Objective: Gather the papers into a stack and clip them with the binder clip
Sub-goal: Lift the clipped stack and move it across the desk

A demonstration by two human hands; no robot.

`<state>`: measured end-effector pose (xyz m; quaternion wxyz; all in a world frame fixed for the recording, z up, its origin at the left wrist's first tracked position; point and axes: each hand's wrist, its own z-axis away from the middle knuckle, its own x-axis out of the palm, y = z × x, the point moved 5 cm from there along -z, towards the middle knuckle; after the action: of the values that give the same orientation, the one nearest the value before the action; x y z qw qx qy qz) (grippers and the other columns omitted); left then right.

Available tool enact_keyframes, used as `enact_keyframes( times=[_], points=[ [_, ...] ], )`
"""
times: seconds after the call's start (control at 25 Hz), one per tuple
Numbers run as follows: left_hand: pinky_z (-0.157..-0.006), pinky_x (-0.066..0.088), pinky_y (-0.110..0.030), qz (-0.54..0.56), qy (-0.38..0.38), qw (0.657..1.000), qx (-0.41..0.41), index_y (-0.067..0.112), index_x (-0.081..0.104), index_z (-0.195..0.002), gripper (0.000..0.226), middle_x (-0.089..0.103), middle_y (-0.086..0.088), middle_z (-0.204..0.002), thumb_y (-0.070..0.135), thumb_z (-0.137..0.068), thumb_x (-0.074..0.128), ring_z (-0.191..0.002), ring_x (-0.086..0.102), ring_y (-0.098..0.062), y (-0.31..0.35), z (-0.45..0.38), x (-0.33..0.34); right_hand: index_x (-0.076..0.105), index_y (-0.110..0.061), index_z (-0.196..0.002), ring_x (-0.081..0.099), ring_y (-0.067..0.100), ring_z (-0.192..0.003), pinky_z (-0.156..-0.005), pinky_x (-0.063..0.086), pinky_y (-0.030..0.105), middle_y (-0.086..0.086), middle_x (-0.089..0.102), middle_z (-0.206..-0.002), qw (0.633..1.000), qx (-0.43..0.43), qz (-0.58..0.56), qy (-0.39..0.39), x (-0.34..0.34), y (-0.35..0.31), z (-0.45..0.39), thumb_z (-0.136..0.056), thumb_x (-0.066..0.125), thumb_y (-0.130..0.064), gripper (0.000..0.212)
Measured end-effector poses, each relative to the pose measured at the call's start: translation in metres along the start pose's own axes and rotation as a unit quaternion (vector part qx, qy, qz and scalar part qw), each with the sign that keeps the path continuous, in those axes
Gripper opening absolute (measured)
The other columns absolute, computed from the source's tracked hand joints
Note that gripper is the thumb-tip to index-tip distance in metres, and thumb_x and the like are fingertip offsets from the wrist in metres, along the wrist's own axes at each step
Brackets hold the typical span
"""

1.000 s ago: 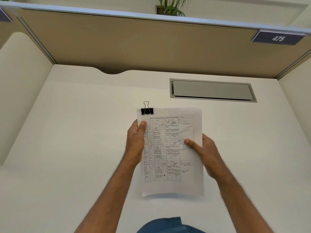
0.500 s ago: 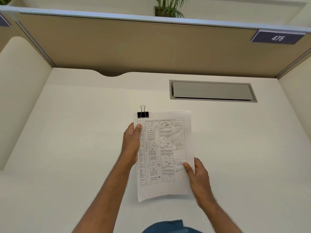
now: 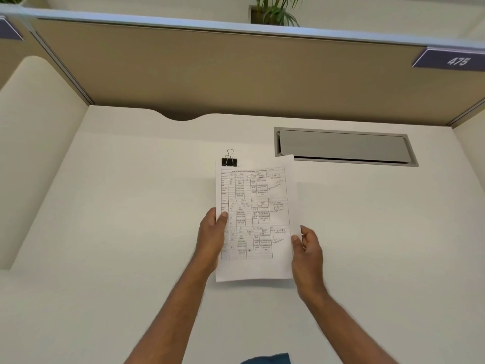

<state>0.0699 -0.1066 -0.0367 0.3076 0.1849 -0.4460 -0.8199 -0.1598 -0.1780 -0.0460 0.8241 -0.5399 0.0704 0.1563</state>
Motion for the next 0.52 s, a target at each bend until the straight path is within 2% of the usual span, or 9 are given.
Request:
enact_keyframes(
  times=[0.16,0.28,0.36,0.44,0.52],
  points=[
    [-0.078,0.054,-0.026,-0.038,0.054,0.998,0.004,0.013,0.064,-0.116,0.022,0.073,0.002,-0.112,0.019,-0.108,0.044,-0.103,0.07,-0.015,-0.005,-0.023,-0.006,0.058,-0.021,-0.131,0.064,0.009,-0.108,-0.095,0.049,0.03,-0.005,0.067,-0.117,1.0,-0.011,0.009,0.003,0.033,-0.022,-0.043,-0.105,0.051,-0.016,0.027],
    [-0.083,0.057,-0.039,-0.089,0.078,0.993,0.028,0.01,0.062,-0.105,0.019,0.073,-0.002,-0.105,0.02,-0.106,0.045,-0.099,0.068,-0.025,0.007,-0.058,-0.014,0.058,-0.019,-0.128,0.066,0.015,-0.106,-0.093,0.052,0.03,-0.002,0.069,-0.114,1.0,-0.027,0.013,0.003,0.055,-0.034,-0.066,-0.104,0.052,-0.014,0.025],
    [-0.074,0.051,-0.037,-0.137,0.086,0.986,0.053,0.01,0.057,-0.095,0.018,0.069,-0.002,-0.096,0.019,-0.105,0.046,-0.091,0.064,-0.028,0.022,-0.083,-0.017,0.058,-0.017,-0.126,0.067,0.016,-0.103,-0.088,0.052,0.028,-0.003,0.069,-0.111,0.999,-0.036,0.014,-0.001,0.071,-0.043,-0.083,-0.104,0.051,-0.012,0.024],
    [-0.076,0.042,-0.031,-0.191,0.098,0.973,0.086,0.011,0.057,-0.098,0.015,0.066,-0.001,-0.099,0.017,-0.106,0.045,-0.092,0.061,-0.026,0.041,-0.104,-0.018,0.058,-0.017,-0.124,0.068,0.018,-0.103,-0.089,0.054,0.032,-0.002,0.07,-0.111,0.999,-0.044,0.018,-0.003,0.084,-0.055,-0.099,-0.103,0.05,-0.012,0.023],
    [-0.078,0.04,-0.029,-0.239,0.111,0.958,0.114,0.01,0.056,-0.102,0.015,0.066,-0.003,-0.103,0.016,-0.106,0.044,-0.091,0.058,-0.024,0.055,-0.124,-0.019,0.058,-0.021,-0.121,0.068,0.018,-0.104,-0.093,0.056,0.037,-0.002,0.071,-0.111,0.998,-0.048,0.029,-0.013,0.099,-0.063,-0.117,-0.102,0.051,-0.013,0.022]
  ],
)
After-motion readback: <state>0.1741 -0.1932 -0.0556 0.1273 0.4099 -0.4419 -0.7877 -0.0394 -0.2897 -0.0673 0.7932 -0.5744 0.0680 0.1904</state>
